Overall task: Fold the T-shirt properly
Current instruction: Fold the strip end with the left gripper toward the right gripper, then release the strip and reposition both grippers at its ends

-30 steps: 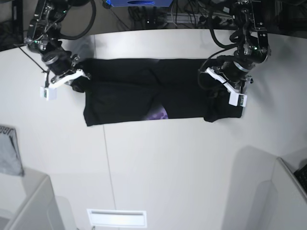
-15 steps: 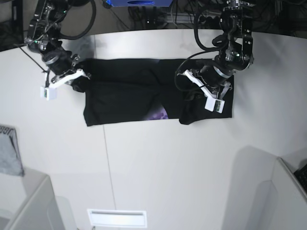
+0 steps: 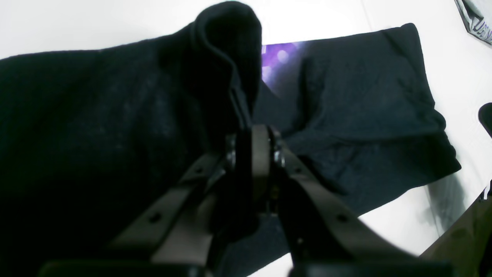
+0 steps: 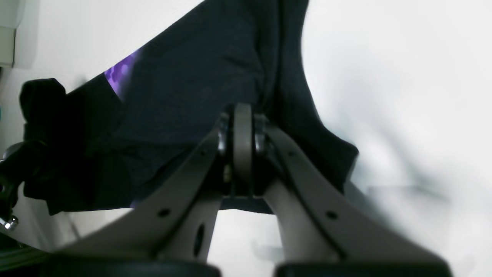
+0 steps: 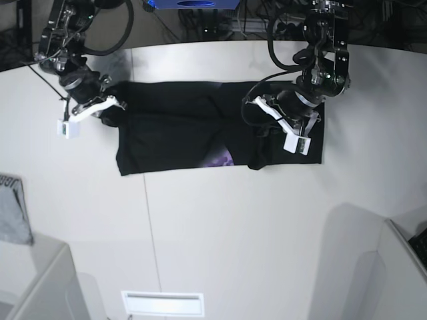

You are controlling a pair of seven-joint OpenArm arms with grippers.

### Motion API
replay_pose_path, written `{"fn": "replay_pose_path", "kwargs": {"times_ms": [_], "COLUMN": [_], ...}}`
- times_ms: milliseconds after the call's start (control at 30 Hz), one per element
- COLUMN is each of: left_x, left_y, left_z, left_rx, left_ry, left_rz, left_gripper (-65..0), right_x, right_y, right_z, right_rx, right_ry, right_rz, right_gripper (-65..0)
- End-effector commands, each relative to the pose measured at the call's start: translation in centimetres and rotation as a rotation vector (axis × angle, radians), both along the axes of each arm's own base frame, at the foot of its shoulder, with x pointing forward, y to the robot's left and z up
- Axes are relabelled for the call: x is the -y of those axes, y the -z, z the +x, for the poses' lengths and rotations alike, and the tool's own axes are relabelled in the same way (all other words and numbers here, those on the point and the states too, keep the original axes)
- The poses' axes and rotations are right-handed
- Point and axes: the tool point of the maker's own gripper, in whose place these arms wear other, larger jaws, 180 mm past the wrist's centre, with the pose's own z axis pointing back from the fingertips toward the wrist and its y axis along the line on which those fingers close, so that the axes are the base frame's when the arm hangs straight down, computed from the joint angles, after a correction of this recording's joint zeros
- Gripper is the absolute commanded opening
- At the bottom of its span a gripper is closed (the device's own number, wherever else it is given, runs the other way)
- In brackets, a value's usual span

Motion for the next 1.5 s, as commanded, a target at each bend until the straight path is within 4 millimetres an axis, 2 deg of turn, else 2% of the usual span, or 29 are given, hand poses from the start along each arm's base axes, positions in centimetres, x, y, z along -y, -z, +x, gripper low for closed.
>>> {"fn": "replay_pose_path", "kwargs": {"times_ms": [0,500,733,800,867,933,1000,1067,1133,1200,1300,1367,1467], "left_x": [0.2,0.3,0.7,2.1,3.8,5.2,5.6,5.5,4.3,1.6,-4.6,-8.6,-14.7], "left_y": [-1.1,-1.2,-1.4,-0.9,-0.4,-0.2,-0.7,-1.5,-2.6,-3.2,-2.9,-2.8,-2.4], "left_z": [0.7,0.7,1.1,1.2,1.2,0.7,0.6,0.6,1.0,1.1,0.8,0.5,-1.0], "left_rx": [0.043,0.043,0.051,0.037,0.025,0.015,0.027,0.05,0.083,0.103,0.095,0.089,0.064], "left_ry": [0.001,0.001,0.011,0.049,0.098,0.139,0.15,0.152,0.122,0.048,-0.114,-0.217,-0.331], "left_rz": [-0.018,-0.024,-0.029,-0.038,-0.048,-0.056,-0.063,-0.061,-0.052,-0.029,0.031,0.07,0.163], "left_gripper": [-65.0,-65.0,-19.1,-10.2,-6.3,-6.7,-8.2,-12.0,-19.3,-33.6,-65.0,-65.0,-65.0], "right_x": [0.2,0.2,0.2,0.2,0.2,0.2,0.2,0.1,-0.1,-0.6,-1.3,-1.4,-1.4], "right_y": [-1.0,-0.9,-0.8,-0.9,-0.9,-0.9,-0.9,-1.0,-1.3,-1.4,-1.8,-2.2,-2.8], "right_z": [0.7,0.5,0.5,0.5,0.5,0.6,0.6,0.7,1.0,1.5,2.1,2.7,4.0], "right_rx": [0.043,0.037,0.036,0.036,0.036,0.037,0.038,0.041,0.033,0.012,-0.024,-0.024,-0.008], "right_ry": [0.003,0.002,0.002,0.002,0.002,0.002,0.001,-0.002,-0.022,-0.054,-0.104,-0.123,-0.127], "right_rz": [-0.003,-0.003,-0.003,-0.003,-0.003,-0.003,-0.003,0.001,0.0,0.009,0.019,0.018,0.016], "right_gripper": [-65.0,-65.0,-65.0,-65.0,-65.0,-65.0,-65.0,-65.0,-65.0,-64.5,-37.1,-25.2,-23.3]}}
